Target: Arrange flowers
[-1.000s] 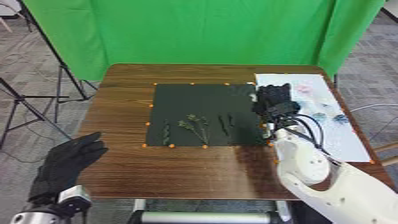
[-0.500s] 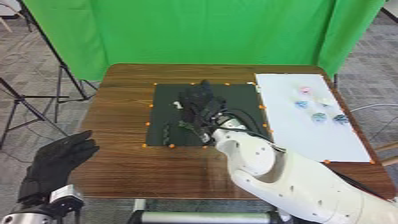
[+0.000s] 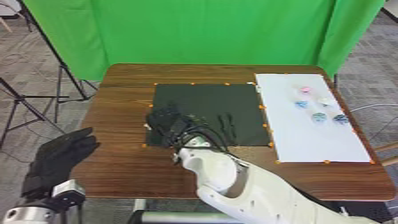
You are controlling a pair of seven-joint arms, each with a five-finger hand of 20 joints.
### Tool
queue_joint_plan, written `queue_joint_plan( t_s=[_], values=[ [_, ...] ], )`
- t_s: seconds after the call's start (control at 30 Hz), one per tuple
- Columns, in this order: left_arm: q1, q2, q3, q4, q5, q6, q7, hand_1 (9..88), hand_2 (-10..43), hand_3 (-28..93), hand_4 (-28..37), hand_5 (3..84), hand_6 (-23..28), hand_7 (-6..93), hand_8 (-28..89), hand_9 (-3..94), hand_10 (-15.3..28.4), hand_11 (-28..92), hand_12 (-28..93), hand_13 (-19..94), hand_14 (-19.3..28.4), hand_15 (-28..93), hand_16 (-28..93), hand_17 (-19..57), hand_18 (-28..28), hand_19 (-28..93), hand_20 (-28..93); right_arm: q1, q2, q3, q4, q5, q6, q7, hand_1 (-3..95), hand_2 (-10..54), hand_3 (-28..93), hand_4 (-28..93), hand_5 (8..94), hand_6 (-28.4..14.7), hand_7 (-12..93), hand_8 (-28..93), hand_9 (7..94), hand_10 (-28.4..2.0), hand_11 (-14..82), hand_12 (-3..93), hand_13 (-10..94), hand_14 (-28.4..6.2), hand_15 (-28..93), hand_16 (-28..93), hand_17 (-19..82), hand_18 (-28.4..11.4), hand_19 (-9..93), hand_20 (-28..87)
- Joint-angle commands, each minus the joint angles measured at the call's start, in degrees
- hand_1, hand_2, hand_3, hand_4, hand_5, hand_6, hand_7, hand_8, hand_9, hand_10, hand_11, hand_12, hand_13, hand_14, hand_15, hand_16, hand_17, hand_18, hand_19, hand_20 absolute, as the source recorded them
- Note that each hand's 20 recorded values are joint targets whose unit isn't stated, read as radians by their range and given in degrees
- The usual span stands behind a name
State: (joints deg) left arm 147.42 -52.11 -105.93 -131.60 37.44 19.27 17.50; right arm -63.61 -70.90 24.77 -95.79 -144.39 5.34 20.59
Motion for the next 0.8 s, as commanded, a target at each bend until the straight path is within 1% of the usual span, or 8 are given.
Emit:
queue_joint_plan(
  t_s=[0.03,0.23,0.37,0.4,0.5,0.6,0.7,0.8],
  values=[
    [-1.96,-0.5,0.48,0.47,0.72,-1.63,-1.3,28.3,7.6,80,-14.8,50.6,16.0,14.8,-9,41.9,23.5,40,8,30,28.4,64,-15,-10.0,21.9,61,12,-0.51,-2.6,1.78,3.0,-2.65,-0.83,2.82,48.3,-3.5,77,-28,78.7,0.0,29,3,72.9,-11.7,47.4,34.3,59,-12.3,74,31,19,-23.1,79,8],
    [-3.95,-0.47,1.26,0.94,1.12,-2.07,-1.69,28.4,7.6,80,-14.9,50.7,16.0,14.8,-9,41.9,23.6,40,8,30,28.4,64,-15,-10.0,21.8,61,12,-1.11,-4.13,2.26,4.36,-5.21,-1.25,3.71,48.1,-3.6,78,-28,79.0,0.0,29,2,73.1,-11.9,47.7,34.0,59,-12.8,75,30,19,-23.7,79,8],
    [-5.47,-0.36,1.99,1.44,1.26,-2.31,-1.85,28.4,7.6,80,-14.8,50.7,16.0,14.8,-9,41.9,23.6,40,8,30,28.4,64,-15,-10.0,21.9,61,12,-1.48,-5.14,2.97,5.44,-6.73,-2.05,4.3,48.1,-4.1,78,-28,79.1,-0.1,29,2,73.1,-11.8,47.9,33.9,59,-13.1,75,30,18,-24.2,78,9],
    [-5.46,-0.25,2.1,1.44,1.12,-2.15,-1.59,28.5,7.6,80,-14.8,50.7,15.9,14.8,-9,41.9,23.6,40,8,30,28.4,64,-15,-10.0,21.9,61,12,-1.61,-5.39,3.12,5.55,-6.56,-2.07,4.52,48.2,-4.2,78,-28,79.2,-0.1,29,2,73.1,-11.8,47.8,34.0,59,-13.2,75,30,18,-24.3,78,9],
    [-5.72,-0.38,2.05,1.55,1.27,-2.41,-1.88,28.5,7.6,80,-14.9,50.7,16.0,14.8,-9,41.9,23.6,40,8,30,28.4,64,-15,-9.9,21.8,61,12,-1.93,-5.75,3.74,5.55,-6.17,-3.36,4.21,48.0,-4.7,78,-28,79.3,-0.2,29,2,73.2,-11.9,47.8,34.1,59,-13.6,76,30,18,-24.8,78,9],
    [-5.52,-0.4,1.94,1.51,1.22,-2.27,-1.68,28.6,7.7,79,-15.0,50.7,16.0,14.8,-9,41.9,23.5,40,8,30,28.4,64,-15,-9.9,21.8,61,12,-2.17,-6.2,4.02,5.28,-4.94,-4.29,4.89,46.4,-6.3,78,-28,79.5,-0.6,29,1,72.4,-12.5,48.8,33.5,58,-14.5,76,29,17,-25.2,77,9],
    [-5.73,-0.52,2.11,1.6,1.18,-2.22,-1.73,28.5,7.6,80,-14.9,50.7,15.9,14.8,-9,41.9,23.5,40,8,30,28.4,64,-15,-10.0,21.8,61,12,-2.93,-6.74,5.13,5.21,-4.94,-6.16,4.97,43.4,-8.1,78,-28,78.2,-1.5,29,1,70.3,-14.1,52.0,30.3,56,-15.5,78,26,16,-26.3,76,10],
    [-6.05,-0.43,2.33,1.75,1.19,-2.37,-1.65,28.5,7.6,80,-14.8,50.7,15.9,14.8,-9,41.9,23.6,40,8,30,28.4,64,-15,-10.0,21.9,61,12,-3.49,-7.07,5.76,5.62,-5.87,-6.57,5.0,42.4,-8.7,78,-28,77.6,-1.7,29,1,69.4,-14.5,52.9,29.5,55,-15.9,78,26,15,-26.7,76,11]
  ],
)
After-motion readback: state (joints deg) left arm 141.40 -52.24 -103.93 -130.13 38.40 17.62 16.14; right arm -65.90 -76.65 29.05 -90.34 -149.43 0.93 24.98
